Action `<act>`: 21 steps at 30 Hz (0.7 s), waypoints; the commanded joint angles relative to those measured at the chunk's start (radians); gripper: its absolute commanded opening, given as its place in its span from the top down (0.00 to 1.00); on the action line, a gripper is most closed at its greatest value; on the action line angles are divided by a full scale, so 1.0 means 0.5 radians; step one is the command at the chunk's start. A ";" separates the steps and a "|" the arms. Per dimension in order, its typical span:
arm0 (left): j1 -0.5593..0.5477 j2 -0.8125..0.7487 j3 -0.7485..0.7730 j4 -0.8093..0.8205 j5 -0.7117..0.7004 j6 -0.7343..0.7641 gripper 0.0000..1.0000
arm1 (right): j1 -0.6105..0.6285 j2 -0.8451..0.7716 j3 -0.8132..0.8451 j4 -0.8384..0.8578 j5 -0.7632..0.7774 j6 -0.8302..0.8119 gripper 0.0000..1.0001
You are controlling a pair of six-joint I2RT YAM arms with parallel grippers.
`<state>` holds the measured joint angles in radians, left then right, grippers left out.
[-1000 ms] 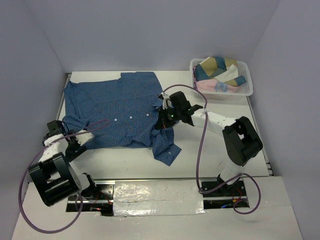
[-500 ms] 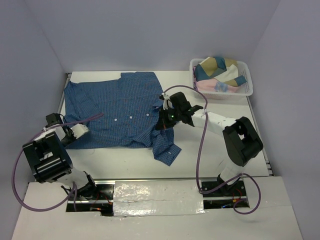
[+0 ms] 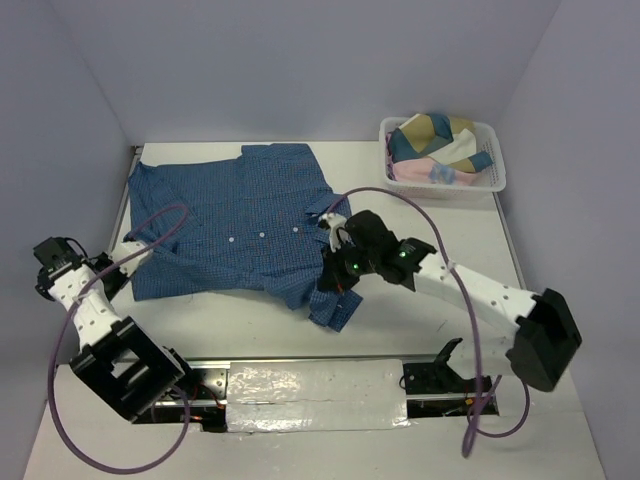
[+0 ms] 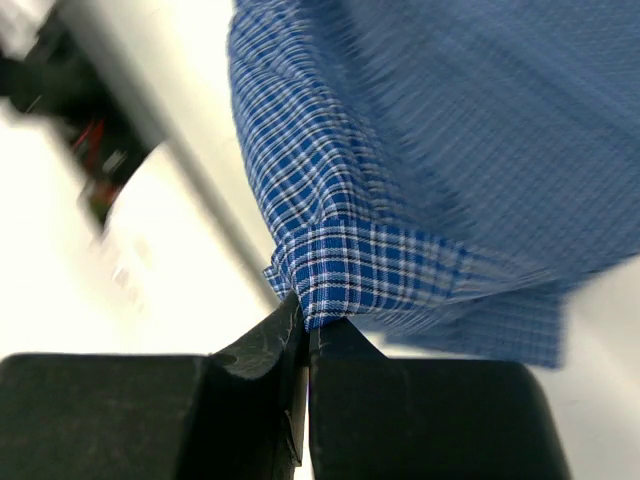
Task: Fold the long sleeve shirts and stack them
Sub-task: Fold the shirt
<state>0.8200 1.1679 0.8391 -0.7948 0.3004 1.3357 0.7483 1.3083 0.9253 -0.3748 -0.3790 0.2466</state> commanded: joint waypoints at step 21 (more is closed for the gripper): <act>-0.397 0.305 -0.322 0.439 -0.202 -0.103 0.27 | 0.096 0.013 0.049 -0.048 0.028 -0.082 1.00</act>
<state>0.6273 1.2816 0.6525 -0.6834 0.2443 1.3430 0.7986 1.3186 0.9222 -0.4507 -0.3553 0.2108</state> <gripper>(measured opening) 0.730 0.010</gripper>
